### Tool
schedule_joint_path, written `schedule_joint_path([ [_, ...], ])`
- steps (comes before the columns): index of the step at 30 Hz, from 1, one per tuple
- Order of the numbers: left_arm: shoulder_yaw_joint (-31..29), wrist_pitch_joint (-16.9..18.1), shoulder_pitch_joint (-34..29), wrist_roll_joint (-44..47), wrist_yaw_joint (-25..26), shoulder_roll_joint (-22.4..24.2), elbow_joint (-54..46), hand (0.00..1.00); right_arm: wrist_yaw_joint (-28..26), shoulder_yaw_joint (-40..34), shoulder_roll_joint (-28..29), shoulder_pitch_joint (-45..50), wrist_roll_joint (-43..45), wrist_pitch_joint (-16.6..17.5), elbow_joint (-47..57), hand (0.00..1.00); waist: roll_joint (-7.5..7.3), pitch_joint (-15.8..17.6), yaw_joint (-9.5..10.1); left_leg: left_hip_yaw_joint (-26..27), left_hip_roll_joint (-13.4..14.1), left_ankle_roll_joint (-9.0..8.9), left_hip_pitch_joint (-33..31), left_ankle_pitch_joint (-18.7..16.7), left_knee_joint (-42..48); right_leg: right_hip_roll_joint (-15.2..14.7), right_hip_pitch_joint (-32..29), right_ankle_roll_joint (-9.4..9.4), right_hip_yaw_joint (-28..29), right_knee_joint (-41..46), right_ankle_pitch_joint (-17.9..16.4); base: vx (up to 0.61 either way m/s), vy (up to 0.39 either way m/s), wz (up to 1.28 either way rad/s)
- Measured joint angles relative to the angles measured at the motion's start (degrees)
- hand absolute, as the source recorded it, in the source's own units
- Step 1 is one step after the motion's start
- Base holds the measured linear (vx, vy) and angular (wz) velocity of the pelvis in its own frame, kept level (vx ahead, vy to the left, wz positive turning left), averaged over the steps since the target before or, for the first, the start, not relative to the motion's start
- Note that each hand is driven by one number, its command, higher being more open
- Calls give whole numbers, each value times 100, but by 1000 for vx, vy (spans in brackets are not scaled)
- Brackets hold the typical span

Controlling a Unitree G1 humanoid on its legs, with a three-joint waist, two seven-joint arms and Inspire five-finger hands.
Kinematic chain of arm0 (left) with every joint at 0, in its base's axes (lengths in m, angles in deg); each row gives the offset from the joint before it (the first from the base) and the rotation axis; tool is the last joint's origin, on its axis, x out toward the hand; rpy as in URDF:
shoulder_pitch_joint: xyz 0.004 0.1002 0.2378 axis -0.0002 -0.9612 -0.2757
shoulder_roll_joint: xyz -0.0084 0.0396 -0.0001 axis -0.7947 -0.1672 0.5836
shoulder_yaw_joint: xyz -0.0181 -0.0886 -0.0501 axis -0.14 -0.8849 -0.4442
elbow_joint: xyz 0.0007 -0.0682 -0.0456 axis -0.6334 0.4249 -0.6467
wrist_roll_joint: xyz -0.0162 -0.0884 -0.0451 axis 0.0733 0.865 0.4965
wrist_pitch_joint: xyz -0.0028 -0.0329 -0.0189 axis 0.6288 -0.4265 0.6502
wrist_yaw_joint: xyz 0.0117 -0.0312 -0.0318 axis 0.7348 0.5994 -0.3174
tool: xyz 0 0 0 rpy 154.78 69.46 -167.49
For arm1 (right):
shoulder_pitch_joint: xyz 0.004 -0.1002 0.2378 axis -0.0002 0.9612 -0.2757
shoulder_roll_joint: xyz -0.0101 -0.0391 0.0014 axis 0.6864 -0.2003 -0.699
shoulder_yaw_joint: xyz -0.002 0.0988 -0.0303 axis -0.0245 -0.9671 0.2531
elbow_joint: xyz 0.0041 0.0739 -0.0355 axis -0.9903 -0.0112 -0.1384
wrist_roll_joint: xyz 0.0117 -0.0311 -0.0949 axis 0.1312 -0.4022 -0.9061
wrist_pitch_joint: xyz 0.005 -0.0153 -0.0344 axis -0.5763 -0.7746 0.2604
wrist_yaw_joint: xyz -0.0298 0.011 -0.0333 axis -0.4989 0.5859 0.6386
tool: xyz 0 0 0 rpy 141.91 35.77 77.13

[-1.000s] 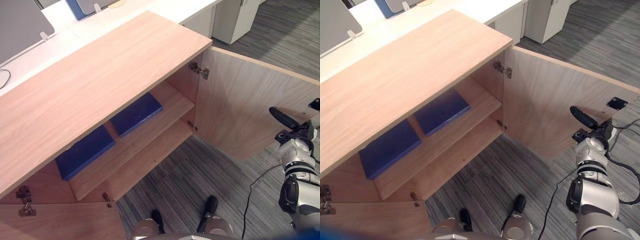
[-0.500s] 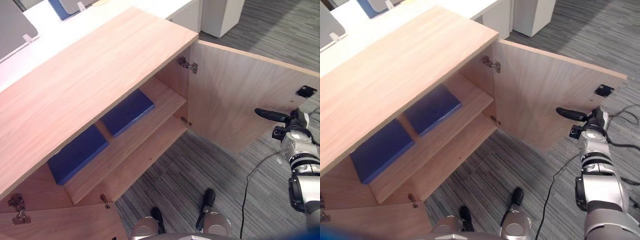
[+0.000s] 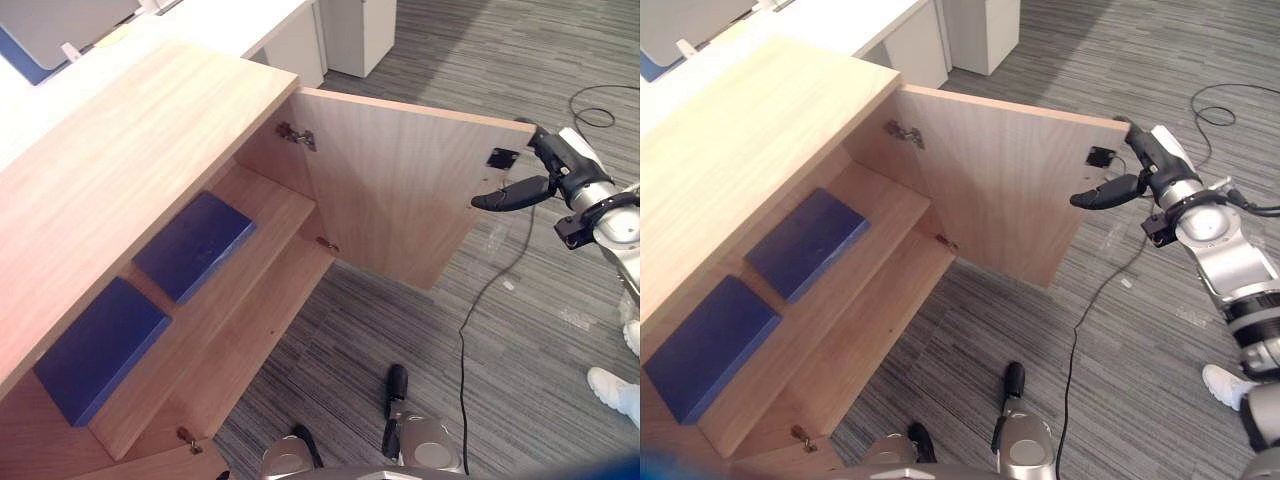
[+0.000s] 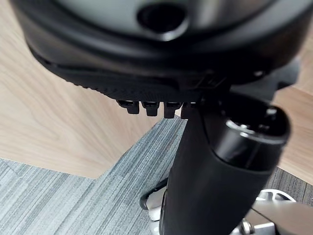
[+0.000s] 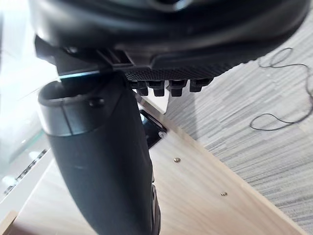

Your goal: Walk over to the cabinet, pick up the folder, carry it to the office cabinet, place the folder inside the office cabinet, then close the office cabinet door

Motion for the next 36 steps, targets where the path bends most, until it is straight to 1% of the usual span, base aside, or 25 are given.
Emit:
schedule_joint_path([
  [1, -52, 0, 1, 0, 0, 0, 7, 100, -71, 0, -98, 94, 19, 7, 228, 100, -7, -5, -10, -3, 21, 0, 8, 0, 3, 26, -3, -9, 16, 0, -6, -25, -57, -30],
  [2, -128, 0, 1, 0, 6, -7, 40, 100, -211, 6, -244, 278, 82, 48, 709, 100, -24, -23, -22, -14, 61, -1, 25, 0, 2, 84, -13, -28, 59, 0, -20, -13, -59, -33],
  [3, -211, 1, -13, -1, 9, -17, 68, 100, -373, 28, -342, 481, 92, 146, 1204, 100, -66, -89, -22, -20, 101, -1, 20, 0, -7, 167, -58, -37, 136, -1, -28, -8, -61, -33],
  [4, -257, 1, -14, -3, 10, -28, 100, 100, -436, 73, -416, 597, 85, 182, 1443, 100, -89, -130, -21, -22, 126, -1, 16, 0, -13, 204, -77, -45, 152, -1, -35, 2, -81, -31],
  [5, -338, 1, -23, -21, 8, -76, 191, 100, -611, 212, -577, 819, 90, 348, 1840, 100, -144, -221, -45, -33, 165, 1, 15, 2, -36, 272, -106, -76, 167, -6, -86, 6, -127, -27],
  [6, -378, 6, -23, -77, 9, -113, 299, 100, -855, 340, -760, 1048, 89, 524, 2256, 100, -154, -351, -39, -51, 217, 20, 0, 12, -107, 351, -168, 91, 159, 2, -228, 5, -111, -27],
  [7, -372, 9, -39, -99, 13, -85, 355, 100, -956, 432, -870, 1148, 91, 616, 2484, 100, -57, -453, -2, -75, 380, 35, -36, 18, -180, 428, -270, 133, 128, 137, -321, 19, -95, -19],
  [8, -383, 47, -13, -153, 12, -117, 436, 100, -1161, 535, -1003, 1333, 92, 758, 2942, 100, -63, -524, -27, -57, 418, -147, -98, 88, -159, 387, -665, -509, 535, 1200, -682, 72, -26, 9],
  [9, -469, 59, 55, -205, 0, -186, 570, 100, -1415, 717, -988, 1504, 93, 973, 3106, 100, -106, -586, -8, -181, 416, -169, -28, 151, -244, 423, -534, -435, 410, 1032, -759, 81, -52, 20],
  [10, -480, 59, 59, -214, -14, -186, 579, 100, -1596, 802, -996, 1611, 93, 1011, 3200, 100, -107, -659, 23, -205, 414, -133, -29, 189, -302, 455, -462, -402, 381, 870, -726, 82, -71, 32],
  [11, -481, 65, 80, -272, -11, -186, 580, 100, -1958, 936, -1006, 1840, 90, 1086, 3394, 100, -163, -706, 93, -217, 378, -47, -35, 246, -369, 466, -357, -359, 308, 644, -677, 37, -100, 31],
  [12, -512, 69, 108, -298, -16, -197, 579, 100, -2211, 1134, -1004, 2050, 90, 1138, 3598, 100, -175, -711, 155, -216, 322, -47, -49, 247, -371, 460, -303, -356, 254, 516, -675, 31, -89, 29],
  [14, -605, 70, 152, -294, -50, -198, 578, 100, -2468, 1557, -956, 2206, 67, 1141, 3754, 100, -251, -703, 281, -217, 238, -50, -53, 243, -423, 456, -272, -355, 235, 377, -675, 4, -60, 11],
  [16, -604, 72, 183, -295, -55, -268, 577, 100, -2649, 1837, -769, 2271, 44, 1132, 3756, 100, -403, -721, 313, -161, 84, -35, -103, 232, -432, 419, -264, -327, 226, 195, -688, -3, -43, -3],
  [17, -600, 74, 193, -294, -62, -286, 577, 100, -2698, 1941, -655, 2273, 43, 1129, 3755, 100, -395, -757, 351, -185, 33, 12, -135, 213, -560, 440, -272, -82, 158, 110, -836, 7, -22, -15],
  [18, -595, 88, 200, -292, -48, -257, 595, 100, -2699, 2037, -550, 2241, 44, 1128, 3771, 100, -349, -784, 380, -123, 191, -72, -173, 262, -555, 418, -465, -527, 279, 864, -695, 87, 62, 2],
  [19, -599, 84, 204, -293, -36, -396, 647, 100, -2700, 2156, -441, 2229, 47, 1129, 3748, 100, -468, -813, 316, -118, 120, -129, -123, 324, -517, 365, -370, -465, 413, 914, -827, 101, 54, 13],
  [20, -594, 85, 204, -288, -33, -416, 650, 100, -2698, 2254, -389, 2195, 46, 1123, 3723, 100, -486, -851, 326, -165, 127, -97, -99, 345, -526, 386, -268, -385, 382, 789, -806, 118, 23, 23],
  [22, -593, 132, 352, -283, -22, -406, 649, 100, -2725, 2490, -324, 2008, 97, 1120, 3732, 100, -515, -959, 386, -189, 118, -52, -138, 459, -558, 407, -112, -314, 318, 413, -623, 53, -53, 14],
  [26, -594, 193, 447, -256, -8, -407, 656, 100, -2800, 2770, -121, 1727, 105, 1095, 3729, 100, -586, -999, 421, -195, 11, -52, -126, 536, -652, 364, 54, -203, 290, 34, -438, 35, 15, 3],
  [27, -595, 195, 448, -230, -8, -413, 666, 100, -2805, 2810, -107, 1728, 103, 1094, 3725, 100, -609, -1016, 461, -195, -16, -37, -129, 547, -652, 337, 69, -181, 285, 2, -380, 55, 31, 0],
  [29, -595, 196, 478, -192, -8, -437, 720, 100, -2803, 2854, -58, 1727, 102, 1095, 3661, 100, -643, -1041, 486, -199, -53, -34, -125, 550, -658, 297, 81, -183, 274, 3, -360, 61, 36, 6],
  [31, -595, 196, 503, -182, -1, -462, 746, 100, -2778, 2871, 200, 1734, 94, 1095, 3384, 100, -689, -1066, 500, -232, -97, -37, -113, 552, -665, 255, 114, -184, 250, 3, -354, 59, 39, 13],
  [34, -592, 196, 545, -178, 9, -479, 766, 100, -2597, 2693, 934, 1986, -112, 1118, 2589, 100, -742, -1113, 521, -395, -205, 8, -147, 582, -747, 143, 145, -184, 106, 2, -353, 53, 39, 30],
  [36, -516, 196, 615, -150, 20, -476, 770, 100, -2359, 2313, 1847, 2329, -617, 1145, 1423, 100, -740, -1122, 608, -585, -317, 22, -151, 668, -863, 28, 209, -131, -87, 4, -379, 48, 46, 47],
])
